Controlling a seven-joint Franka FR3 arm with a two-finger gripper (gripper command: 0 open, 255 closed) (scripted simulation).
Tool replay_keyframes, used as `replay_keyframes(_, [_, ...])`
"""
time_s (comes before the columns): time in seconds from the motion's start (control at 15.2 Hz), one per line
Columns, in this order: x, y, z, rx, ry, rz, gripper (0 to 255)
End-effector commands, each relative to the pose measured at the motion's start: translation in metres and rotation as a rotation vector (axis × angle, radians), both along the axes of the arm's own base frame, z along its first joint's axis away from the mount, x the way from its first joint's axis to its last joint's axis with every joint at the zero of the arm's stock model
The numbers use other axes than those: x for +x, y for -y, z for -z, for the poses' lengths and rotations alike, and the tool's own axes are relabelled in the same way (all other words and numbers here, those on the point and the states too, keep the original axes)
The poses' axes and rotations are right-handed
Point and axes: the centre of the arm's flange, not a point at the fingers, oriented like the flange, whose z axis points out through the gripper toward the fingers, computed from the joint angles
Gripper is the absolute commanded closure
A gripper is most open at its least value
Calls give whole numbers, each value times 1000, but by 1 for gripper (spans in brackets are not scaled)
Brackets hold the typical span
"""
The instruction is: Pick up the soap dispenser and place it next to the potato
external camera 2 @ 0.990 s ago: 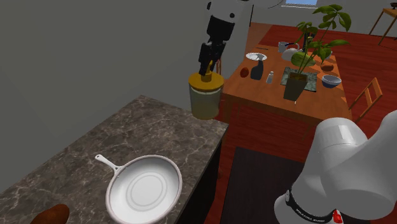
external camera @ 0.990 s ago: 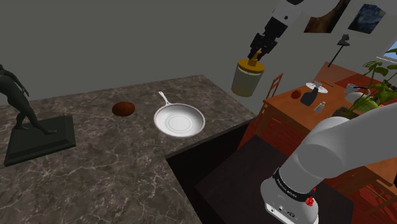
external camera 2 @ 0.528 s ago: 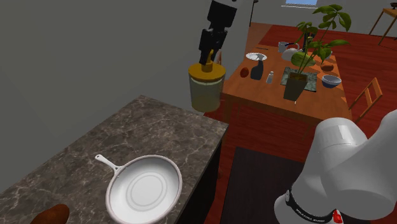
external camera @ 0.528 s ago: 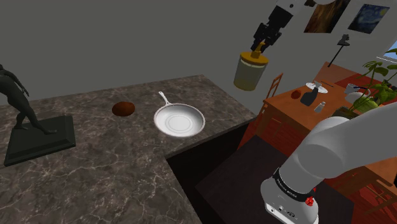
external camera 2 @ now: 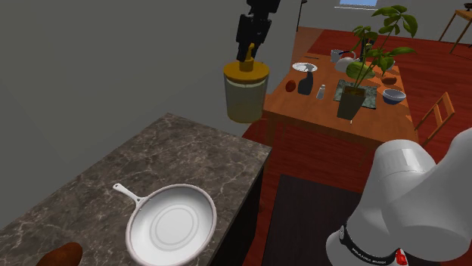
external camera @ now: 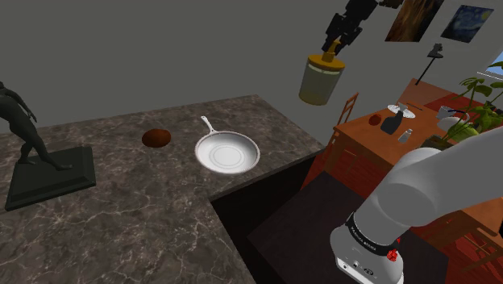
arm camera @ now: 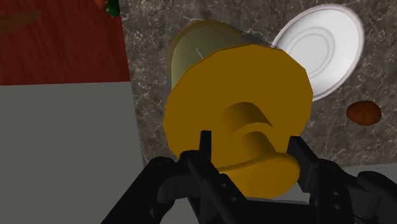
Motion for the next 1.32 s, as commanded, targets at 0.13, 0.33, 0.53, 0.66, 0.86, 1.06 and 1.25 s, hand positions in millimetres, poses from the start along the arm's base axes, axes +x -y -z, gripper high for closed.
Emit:
replay_keyframes(0.13, [-1, 1, -22, 0, 0, 0, 255])
replay_keyframes(0.33, [3, -12, -30, 0, 0, 0, 255])
replay_keyframes(0.53, [14, -50, -30, 0, 0, 0, 255])
replay_keyframes(0.66, [22, -75, -30, 0, 0, 0, 255])
replay_keyframes(0.86, [33, -113, -30, 0, 0, 0, 255])
replay_keyframes(1.06, [44, -151, -30, 0, 0, 0, 255])
replay_keyframes(1.25, [56, -189, -30, 0, 0, 0, 255])
